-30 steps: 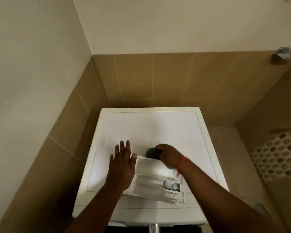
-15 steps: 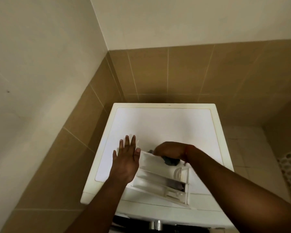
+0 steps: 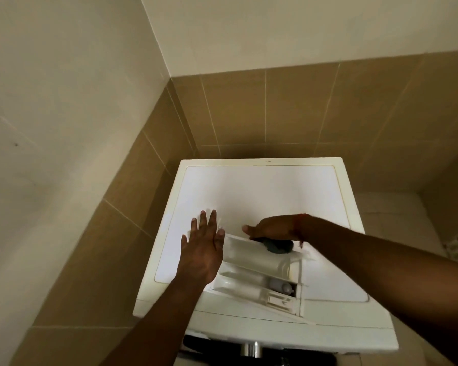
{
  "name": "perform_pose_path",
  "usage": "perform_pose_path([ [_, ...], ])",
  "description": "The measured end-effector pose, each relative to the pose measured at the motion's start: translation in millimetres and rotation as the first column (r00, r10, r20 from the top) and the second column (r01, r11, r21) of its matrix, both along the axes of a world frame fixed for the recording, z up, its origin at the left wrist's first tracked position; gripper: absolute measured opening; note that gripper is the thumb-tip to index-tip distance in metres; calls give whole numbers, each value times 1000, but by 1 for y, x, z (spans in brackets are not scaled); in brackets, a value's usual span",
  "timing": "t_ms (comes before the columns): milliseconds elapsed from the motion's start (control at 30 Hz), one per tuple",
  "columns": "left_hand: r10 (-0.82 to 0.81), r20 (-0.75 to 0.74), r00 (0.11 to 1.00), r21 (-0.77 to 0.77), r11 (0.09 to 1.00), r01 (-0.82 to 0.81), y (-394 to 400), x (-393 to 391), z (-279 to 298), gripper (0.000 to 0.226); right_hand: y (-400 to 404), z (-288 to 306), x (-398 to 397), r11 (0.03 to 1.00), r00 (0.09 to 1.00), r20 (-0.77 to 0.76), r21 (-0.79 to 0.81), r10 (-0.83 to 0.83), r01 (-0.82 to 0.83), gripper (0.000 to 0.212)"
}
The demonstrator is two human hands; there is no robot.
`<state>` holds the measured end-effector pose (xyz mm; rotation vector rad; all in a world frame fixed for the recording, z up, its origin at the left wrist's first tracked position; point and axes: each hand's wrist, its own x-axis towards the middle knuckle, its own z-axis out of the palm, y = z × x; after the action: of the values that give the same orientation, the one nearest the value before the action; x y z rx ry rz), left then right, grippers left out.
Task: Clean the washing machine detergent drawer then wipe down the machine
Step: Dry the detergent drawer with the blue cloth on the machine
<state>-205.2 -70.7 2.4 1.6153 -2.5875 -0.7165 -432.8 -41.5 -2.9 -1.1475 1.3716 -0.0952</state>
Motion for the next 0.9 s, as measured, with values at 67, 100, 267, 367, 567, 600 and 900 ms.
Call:
perform_pose_path([
  [67,5,-2,1000,-2,1000,-5,1,0,-1,65,-15,5,26,993,997,8,-84,-83,83,80],
  [100,8,-4,1000,-3,1000,-8,0,0,0,66,-22,5,39,981,991,16,-146,-129,130,76],
  [267,-5,11,1000,-28,1000,5,-2,0,0,65,-13,-2,35,955,972,72,-183,-225,235,66],
  [367,-30,28,999,-29,999,31,-2,1,-2,65,9,-6,-6,965,984,26,-195,-174,176,36],
  [567,-37,4,999,-10,999,37,-5,3,-6,68,1,-1,19,946,973,55,-227,-223,230,45],
  [600,-40,8,999,-16,999,40,-6,4,-6,68,-7,0,31,936,960,95,-218,-262,277,46],
  [900,-63,90,994,-88,994,71,-2,2,-5,68,-1,3,-14,998,999,11,33,48,-49,55],
])
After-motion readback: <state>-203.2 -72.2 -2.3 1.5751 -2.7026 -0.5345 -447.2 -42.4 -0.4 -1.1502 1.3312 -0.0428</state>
